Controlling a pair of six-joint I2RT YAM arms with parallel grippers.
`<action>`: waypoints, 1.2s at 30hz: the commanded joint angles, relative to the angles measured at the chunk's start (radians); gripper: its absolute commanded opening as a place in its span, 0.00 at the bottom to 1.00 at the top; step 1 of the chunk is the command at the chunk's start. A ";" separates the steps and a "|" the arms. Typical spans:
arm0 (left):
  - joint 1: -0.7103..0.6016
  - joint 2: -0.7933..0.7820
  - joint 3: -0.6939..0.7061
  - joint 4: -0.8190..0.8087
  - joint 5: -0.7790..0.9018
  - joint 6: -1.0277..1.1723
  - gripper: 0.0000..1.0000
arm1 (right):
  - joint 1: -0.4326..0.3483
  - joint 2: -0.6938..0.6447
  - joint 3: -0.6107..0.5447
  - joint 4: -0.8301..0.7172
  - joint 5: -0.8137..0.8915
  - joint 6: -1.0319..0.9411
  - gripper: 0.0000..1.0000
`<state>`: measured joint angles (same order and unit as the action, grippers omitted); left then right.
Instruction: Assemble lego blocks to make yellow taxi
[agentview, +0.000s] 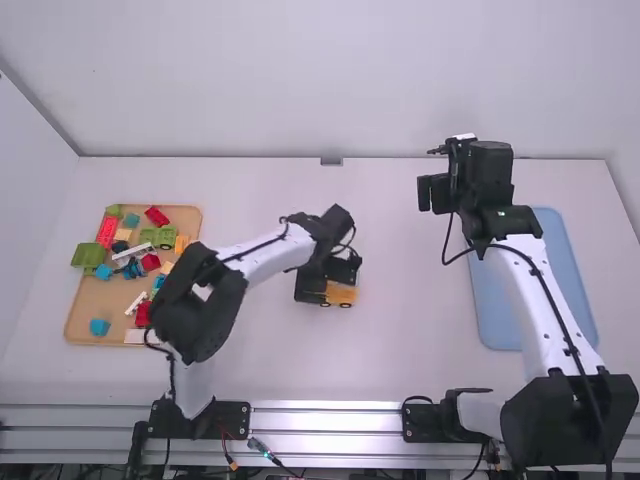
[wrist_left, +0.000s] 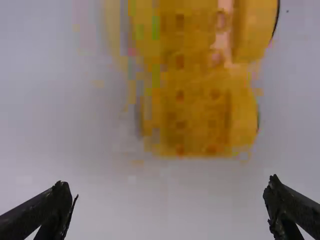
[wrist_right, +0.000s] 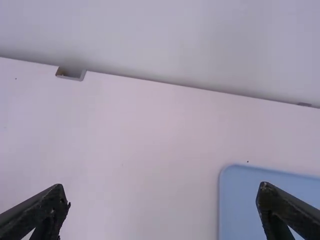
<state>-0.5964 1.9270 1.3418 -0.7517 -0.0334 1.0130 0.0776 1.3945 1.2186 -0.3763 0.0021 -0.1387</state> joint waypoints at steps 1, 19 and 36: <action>0.098 -0.127 0.028 0.005 0.089 0.035 0.99 | 0.000 -0.014 0.031 0.005 -0.001 -0.001 0.99; 0.906 -0.127 0.102 0.111 0.124 -1.061 0.99 | 0.003 -0.014 0.031 0.024 -0.001 0.000 0.99; 1.190 0.431 0.966 -0.424 0.174 -1.277 0.99 | 0.007 -0.014 0.031 0.029 -0.001 0.000 0.99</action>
<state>0.5880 2.2566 2.1624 -1.1141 0.1322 -0.2020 0.0814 1.3945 1.2186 -0.3477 0.0006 -0.1379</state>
